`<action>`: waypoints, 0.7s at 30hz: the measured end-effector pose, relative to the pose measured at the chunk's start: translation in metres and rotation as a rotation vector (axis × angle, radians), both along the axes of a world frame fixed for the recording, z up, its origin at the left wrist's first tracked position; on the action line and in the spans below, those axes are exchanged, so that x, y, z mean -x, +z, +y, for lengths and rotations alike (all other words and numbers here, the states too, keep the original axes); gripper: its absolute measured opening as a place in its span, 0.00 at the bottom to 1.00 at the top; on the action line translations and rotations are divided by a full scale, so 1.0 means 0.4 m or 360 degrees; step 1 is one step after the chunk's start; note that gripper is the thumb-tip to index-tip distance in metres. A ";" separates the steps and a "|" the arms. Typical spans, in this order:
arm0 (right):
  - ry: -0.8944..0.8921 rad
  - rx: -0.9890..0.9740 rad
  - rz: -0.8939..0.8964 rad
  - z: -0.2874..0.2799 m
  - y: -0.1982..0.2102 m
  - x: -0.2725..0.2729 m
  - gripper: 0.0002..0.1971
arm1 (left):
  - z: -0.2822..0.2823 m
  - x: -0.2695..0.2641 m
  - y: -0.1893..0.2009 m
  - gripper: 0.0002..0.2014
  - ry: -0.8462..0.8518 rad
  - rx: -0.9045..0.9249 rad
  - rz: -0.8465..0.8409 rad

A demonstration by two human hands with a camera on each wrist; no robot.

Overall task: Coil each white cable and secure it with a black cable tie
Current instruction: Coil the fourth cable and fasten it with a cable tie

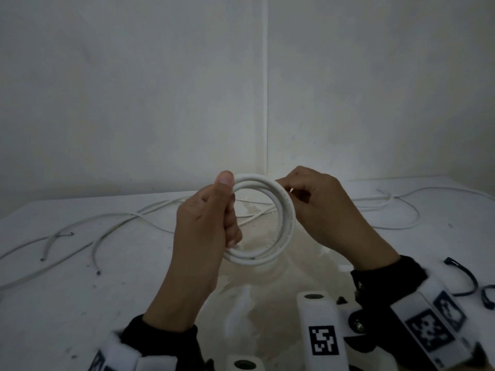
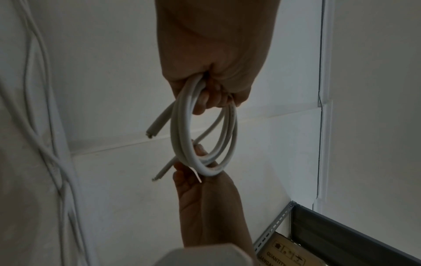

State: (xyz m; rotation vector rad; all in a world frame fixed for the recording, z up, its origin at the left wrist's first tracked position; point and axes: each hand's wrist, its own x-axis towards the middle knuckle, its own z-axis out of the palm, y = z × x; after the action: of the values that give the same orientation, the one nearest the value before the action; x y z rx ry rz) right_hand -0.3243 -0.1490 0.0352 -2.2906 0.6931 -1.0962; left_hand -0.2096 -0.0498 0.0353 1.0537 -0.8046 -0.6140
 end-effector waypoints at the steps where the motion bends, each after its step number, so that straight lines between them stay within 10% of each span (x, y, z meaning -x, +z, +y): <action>1: 0.0045 -0.0146 -0.0003 0.005 0.004 0.000 0.10 | 0.002 -0.001 0.001 0.20 0.0015 0.0010 -0.0015; 6: 0.0466 -0.0654 -0.0163 0.027 0.012 0.002 0.34 | 0.011 -0.014 0.014 0.19 0.0066 0.0099 -0.0009; 11: 0.0572 -0.0660 -0.0350 0.044 0.012 -0.007 0.05 | 0.007 -0.022 0.009 0.19 0.0069 0.0127 0.0008; 21: 0.0669 -0.0897 -0.0396 0.052 0.008 -0.022 0.12 | 0.011 -0.020 0.008 0.20 0.0084 0.0132 -0.0113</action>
State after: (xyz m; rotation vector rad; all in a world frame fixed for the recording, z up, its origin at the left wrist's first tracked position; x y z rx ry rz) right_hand -0.3155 -0.1280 0.0383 -1.6790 0.3383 -0.8315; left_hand -0.2018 -0.0454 0.0386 1.0219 -0.8544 -0.4966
